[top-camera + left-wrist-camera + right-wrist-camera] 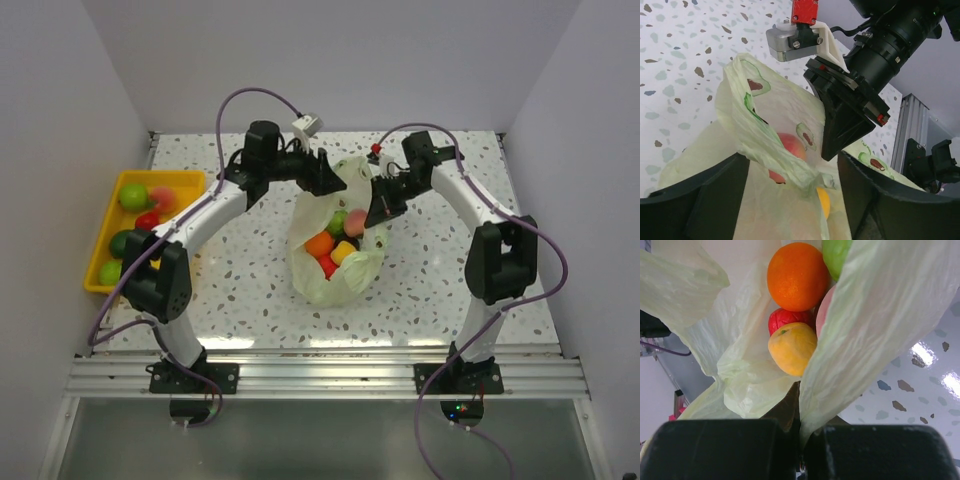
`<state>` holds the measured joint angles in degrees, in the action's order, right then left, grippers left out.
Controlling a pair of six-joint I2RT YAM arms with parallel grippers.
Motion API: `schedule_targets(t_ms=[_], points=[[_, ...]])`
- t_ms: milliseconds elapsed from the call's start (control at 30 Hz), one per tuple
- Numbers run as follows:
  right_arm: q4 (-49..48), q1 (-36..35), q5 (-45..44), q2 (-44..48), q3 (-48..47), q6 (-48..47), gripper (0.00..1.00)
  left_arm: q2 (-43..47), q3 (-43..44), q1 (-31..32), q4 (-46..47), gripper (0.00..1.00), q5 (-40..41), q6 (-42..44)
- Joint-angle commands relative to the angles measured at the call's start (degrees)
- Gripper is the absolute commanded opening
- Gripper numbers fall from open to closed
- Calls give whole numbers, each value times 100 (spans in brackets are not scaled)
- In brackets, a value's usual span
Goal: Place the fake fruits into the plastic bag and tie a complex knot
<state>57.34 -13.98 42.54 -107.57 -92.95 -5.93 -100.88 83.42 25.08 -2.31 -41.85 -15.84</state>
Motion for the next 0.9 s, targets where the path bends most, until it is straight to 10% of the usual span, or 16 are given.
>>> schedule_targets(t_ms=[0, 100, 200, 367, 867], points=[[-118, -52, -9, -62, -329, 66, 1, -37, -62, 50, 599, 72, -192, -323], [-39, -61, -27, -132, -531, 57, 6, -2, -80, 15, 600, 27, -210, -350], [119, -53, -211, -124, -733, -74, 35, 77, -220, -230, 573, 0, -114, -481], [303, 211, -650, 271, -1155, -452, 80, 174, -782, -934, 836, 0, -86, -1009], [938, 151, 334, 2581, -129, -3063, 99, -19, -810, -1348, 828, 0, -456, -1000]])
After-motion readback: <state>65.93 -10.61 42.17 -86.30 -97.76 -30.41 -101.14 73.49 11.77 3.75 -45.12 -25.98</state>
